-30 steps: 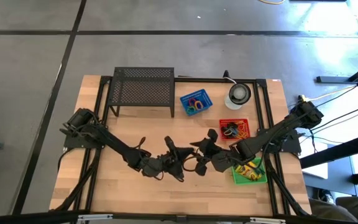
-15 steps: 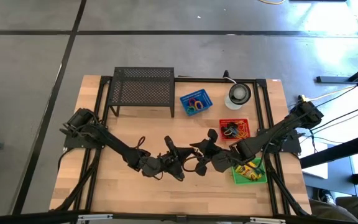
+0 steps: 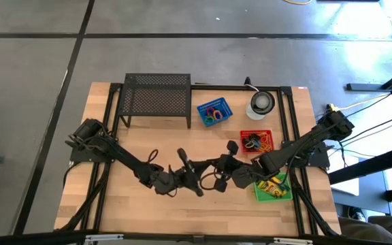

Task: Pick & Place Office Desk Supplies
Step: Put the blue rubber band into the red bin

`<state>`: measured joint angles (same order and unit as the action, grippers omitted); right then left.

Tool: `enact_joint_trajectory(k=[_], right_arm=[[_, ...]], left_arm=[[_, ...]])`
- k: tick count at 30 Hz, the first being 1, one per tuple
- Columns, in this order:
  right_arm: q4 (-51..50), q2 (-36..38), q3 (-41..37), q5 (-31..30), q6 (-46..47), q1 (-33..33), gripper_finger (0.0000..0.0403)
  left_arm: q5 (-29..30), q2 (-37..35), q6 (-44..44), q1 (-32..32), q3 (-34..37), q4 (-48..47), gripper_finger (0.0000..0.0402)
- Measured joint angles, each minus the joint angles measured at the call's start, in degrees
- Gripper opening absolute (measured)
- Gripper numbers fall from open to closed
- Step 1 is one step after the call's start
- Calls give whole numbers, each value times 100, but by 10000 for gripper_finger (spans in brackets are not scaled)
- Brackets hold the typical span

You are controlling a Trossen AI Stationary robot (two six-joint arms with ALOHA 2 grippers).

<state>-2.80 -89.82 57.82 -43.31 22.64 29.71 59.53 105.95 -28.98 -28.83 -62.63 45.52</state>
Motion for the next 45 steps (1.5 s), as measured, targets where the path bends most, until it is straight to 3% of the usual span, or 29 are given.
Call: enact_joint_trajectory(k=[11,16,21,33,37,45], right_arm=[[-407,238,1,-128,-78,-94,3],[-936,494,2,-127,24,-195,4],[-1918,837,2,-127,379,-325,4],[-5949,1196,0,41,3205,-873,5],[-6470,1196,-178,231,3918,-1002,5],[-6423,1193,-965,569,4797,-1243,5]], left_arm=[[844,-22,1740,-6,0,-30,95],[887,-22,2071,-97,0,-215,133],[824,-22,2315,-193,0,-430,145],[680,-22,2680,-86,1,-1283,146],[680,-22,2706,-30,1,-1316,146],[680,-22,2925,-25,1,-1325,146]])
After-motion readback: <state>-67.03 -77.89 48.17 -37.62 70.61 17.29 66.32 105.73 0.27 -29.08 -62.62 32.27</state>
